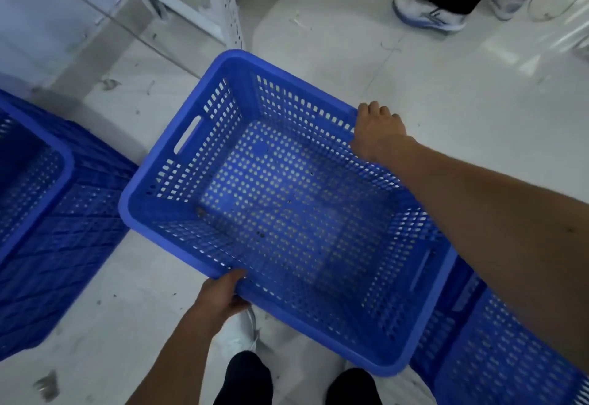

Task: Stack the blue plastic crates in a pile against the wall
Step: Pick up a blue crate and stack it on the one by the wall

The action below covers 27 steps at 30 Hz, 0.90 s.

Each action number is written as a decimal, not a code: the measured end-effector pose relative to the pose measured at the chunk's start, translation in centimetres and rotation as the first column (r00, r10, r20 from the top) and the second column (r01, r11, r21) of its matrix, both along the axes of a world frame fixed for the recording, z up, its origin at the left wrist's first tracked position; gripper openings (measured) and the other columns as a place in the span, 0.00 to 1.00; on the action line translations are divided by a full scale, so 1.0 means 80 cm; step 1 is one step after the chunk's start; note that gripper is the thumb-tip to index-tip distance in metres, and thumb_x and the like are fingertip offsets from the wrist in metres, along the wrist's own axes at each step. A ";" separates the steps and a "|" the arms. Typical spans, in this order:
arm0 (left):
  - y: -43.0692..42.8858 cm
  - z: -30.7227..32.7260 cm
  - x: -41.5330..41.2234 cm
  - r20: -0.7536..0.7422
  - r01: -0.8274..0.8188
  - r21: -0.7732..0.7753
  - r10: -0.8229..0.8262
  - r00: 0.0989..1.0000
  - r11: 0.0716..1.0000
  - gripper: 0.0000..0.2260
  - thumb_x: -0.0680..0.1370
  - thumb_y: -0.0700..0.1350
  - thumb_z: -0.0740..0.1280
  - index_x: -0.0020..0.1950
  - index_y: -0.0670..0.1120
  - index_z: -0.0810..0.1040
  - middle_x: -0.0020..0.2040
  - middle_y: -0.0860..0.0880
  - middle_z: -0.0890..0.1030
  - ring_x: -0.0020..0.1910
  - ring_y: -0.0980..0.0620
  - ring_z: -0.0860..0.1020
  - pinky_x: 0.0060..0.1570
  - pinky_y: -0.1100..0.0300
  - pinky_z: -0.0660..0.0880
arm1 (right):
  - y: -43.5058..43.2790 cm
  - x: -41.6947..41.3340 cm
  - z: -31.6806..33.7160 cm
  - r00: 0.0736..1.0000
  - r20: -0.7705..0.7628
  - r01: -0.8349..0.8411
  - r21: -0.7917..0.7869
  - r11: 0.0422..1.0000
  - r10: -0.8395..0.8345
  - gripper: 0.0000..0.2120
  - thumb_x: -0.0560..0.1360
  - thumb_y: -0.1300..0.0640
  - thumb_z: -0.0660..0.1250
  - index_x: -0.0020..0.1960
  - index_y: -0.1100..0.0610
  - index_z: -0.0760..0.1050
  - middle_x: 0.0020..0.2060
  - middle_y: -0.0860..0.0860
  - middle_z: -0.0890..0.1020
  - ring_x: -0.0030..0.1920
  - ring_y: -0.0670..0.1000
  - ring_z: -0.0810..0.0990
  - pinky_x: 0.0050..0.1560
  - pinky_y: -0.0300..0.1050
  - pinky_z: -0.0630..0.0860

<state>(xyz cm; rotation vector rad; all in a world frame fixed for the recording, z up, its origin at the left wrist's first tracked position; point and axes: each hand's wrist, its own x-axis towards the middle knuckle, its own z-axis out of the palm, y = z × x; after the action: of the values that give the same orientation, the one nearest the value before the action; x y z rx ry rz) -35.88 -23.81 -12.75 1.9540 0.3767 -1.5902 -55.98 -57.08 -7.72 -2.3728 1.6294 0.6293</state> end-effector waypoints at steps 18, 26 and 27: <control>0.014 -0.013 0.009 0.023 -0.065 0.042 0.064 0.998 0.997 0.07 0.75 0.35 0.69 0.50 0.45 0.77 0.47 0.43 0.83 0.44 0.44 0.82 0.34 0.52 0.79 | 0.007 -0.010 -0.004 0.775 0.407 0.473 0.133 0.871 -0.483 0.22 0.77 0.50 0.63 0.69 0.54 0.72 0.59 0.60 0.77 0.63 0.60 0.72 0.62 0.54 0.74; 0.050 -0.006 0.024 0.026 -0.092 -0.006 0.092 0.995 0.996 0.08 0.75 0.34 0.69 0.51 0.45 0.79 0.44 0.45 0.85 0.43 0.45 0.83 0.35 0.52 0.80 | 0.028 -0.002 0.011 0.816 0.375 0.442 0.087 0.893 -0.440 0.24 0.75 0.37 0.63 0.61 0.55 0.76 0.53 0.56 0.82 0.58 0.60 0.77 0.56 0.54 0.77; 0.055 0.002 0.026 0.020 -0.096 -0.019 0.097 0.995 0.995 0.09 0.74 0.34 0.69 0.51 0.45 0.80 0.42 0.45 0.86 0.42 0.45 0.84 0.36 0.52 0.81 | 0.032 -0.002 0.019 0.799 0.393 0.457 0.096 0.884 -0.456 0.24 0.75 0.37 0.64 0.60 0.55 0.76 0.52 0.56 0.82 0.59 0.59 0.77 0.55 0.53 0.78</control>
<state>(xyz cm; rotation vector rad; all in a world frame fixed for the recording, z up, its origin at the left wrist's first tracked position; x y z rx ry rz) -33.82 -19.40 -12.56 1.9080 0.4402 -1.5059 -56.14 -54.53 -6.22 -1.8232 1.8870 0.0309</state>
